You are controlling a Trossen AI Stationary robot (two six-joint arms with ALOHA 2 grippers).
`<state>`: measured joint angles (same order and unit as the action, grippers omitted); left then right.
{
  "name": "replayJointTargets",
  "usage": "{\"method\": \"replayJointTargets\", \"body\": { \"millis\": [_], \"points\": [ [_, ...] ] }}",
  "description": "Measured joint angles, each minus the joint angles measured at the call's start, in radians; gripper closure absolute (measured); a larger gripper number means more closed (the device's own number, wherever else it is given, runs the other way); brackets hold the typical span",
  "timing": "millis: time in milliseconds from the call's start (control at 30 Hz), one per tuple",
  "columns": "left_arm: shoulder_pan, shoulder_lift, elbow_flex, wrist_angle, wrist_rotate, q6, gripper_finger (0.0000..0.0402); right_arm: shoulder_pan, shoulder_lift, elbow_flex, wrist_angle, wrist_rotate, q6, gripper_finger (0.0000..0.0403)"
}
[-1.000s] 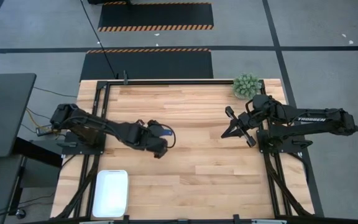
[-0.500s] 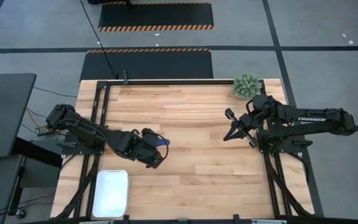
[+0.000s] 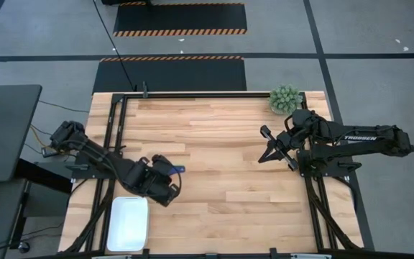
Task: Nest measuring cups in basket
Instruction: Put the stacked measuring cups into the white bin
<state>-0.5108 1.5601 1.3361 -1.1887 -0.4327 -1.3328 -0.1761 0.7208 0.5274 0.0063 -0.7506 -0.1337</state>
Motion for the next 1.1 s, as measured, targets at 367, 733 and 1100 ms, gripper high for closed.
{"method": "replayJointTargets", "body": {
  "millis": [367, 733, 1100],
  "points": [
    [-0.099, 0.001, 0.0, -0.015, 0.043, -0.166, 0.0306, 0.0, 0.0, 0.0, 0.0, 0.0, 0.0, 0.0385],
    [-0.19, -0.004, 0.071, -0.051, 0.055, -0.209, 0.0306, 0.0, 0.0, 0.0, 0.0, 0.0, -0.034, 0.0385],
    [-0.281, -0.005, 0.191, -0.2, 0.045, -0.374, 0.0306, 0.0, 0.0, 0.0, 0.0, 0.0, -0.034, 0.0385]
  ]
}}
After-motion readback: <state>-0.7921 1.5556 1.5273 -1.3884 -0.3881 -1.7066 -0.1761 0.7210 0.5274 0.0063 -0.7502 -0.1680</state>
